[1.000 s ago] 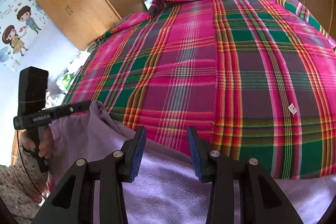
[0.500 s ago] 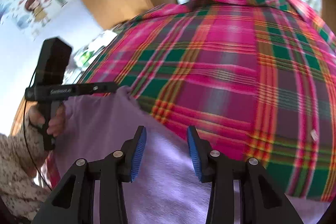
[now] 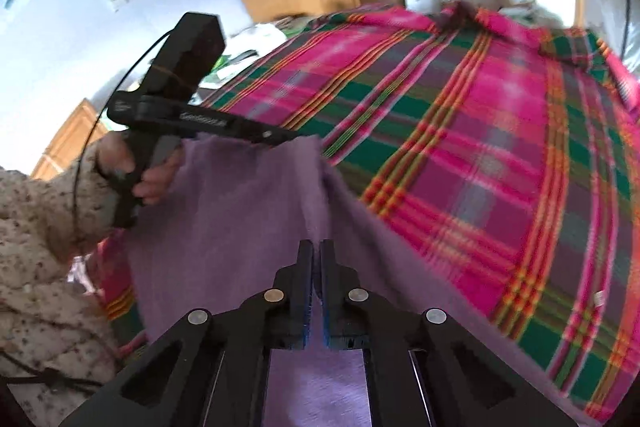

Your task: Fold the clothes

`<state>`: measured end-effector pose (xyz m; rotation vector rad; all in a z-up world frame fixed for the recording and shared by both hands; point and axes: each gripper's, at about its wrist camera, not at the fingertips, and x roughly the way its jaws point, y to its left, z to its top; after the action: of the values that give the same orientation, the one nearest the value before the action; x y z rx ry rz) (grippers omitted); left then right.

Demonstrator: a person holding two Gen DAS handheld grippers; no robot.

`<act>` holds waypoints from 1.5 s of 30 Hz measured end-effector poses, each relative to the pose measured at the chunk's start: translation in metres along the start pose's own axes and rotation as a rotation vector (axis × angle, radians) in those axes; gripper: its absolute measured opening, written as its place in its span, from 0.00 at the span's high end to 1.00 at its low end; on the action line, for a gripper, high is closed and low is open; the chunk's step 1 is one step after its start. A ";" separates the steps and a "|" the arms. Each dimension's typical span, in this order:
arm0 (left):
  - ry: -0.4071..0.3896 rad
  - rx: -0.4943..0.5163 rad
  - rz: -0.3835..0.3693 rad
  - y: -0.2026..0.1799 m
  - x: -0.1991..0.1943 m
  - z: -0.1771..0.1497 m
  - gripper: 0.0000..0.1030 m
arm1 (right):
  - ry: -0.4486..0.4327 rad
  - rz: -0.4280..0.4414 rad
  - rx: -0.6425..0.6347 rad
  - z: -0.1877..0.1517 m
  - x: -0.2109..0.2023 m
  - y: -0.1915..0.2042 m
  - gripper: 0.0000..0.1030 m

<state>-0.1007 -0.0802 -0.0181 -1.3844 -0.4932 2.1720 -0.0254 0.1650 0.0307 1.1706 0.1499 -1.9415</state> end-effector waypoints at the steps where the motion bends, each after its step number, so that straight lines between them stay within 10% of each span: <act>1: 0.001 0.000 0.002 0.000 0.001 0.000 0.98 | 0.011 0.007 0.016 0.000 0.002 -0.004 0.96; 11: 0.021 -0.012 0.009 -0.005 0.002 0.005 0.96 | 0.035 0.038 0.058 0.003 0.010 -0.012 0.93; 25: 0.040 -0.039 0.001 -0.004 0.003 0.008 0.79 | -0.031 -0.220 0.153 0.008 -0.015 -0.054 0.78; 45: 0.134 0.112 0.074 -0.043 0.011 0.029 0.68 | 0.150 -0.119 -0.014 0.016 0.025 -0.029 0.72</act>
<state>-0.1208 -0.0402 0.0096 -1.4955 -0.2708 2.1115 -0.0621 0.1608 0.0120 1.3243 0.3185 -1.9509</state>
